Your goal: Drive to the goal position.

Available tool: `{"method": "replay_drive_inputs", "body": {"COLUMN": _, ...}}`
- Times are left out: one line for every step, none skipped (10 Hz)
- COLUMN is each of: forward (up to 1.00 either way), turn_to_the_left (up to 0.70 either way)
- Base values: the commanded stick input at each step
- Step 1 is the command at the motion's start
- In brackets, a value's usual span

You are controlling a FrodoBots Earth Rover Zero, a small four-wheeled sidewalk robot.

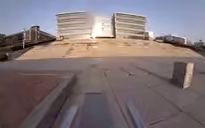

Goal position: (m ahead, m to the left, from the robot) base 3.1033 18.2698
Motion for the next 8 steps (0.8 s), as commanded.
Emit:
{"method": "replay_drive_inputs", "body": {"forward": 0.70, "turn_to_the_left": -0.14}}
{"method": "replay_drive_inputs", "body": {"forward": 0.70, "turn_to_the_left": -0.14}}
{"method": "replay_drive_inputs", "body": {"forward": 0.70, "turn_to_the_left": -0.09}}
{"method": "replay_drive_inputs", "body": {"forward": 0.70, "turn_to_the_left": 0.00}}
{"method": "replay_drive_inputs", "body": {"forward": 0.70, "turn_to_the_left": 0.00}}
{"method": "replay_drive_inputs", "body": {"forward": 0.70, "turn_to_the_left": 0.00}}
{"method": "replay_drive_inputs", "body": {"forward": 0.70, "turn_to_the_left": 0.00}}
{"method": "replay_drive_inputs", "body": {"forward": 0.70, "turn_to_the_left": 0.00}}
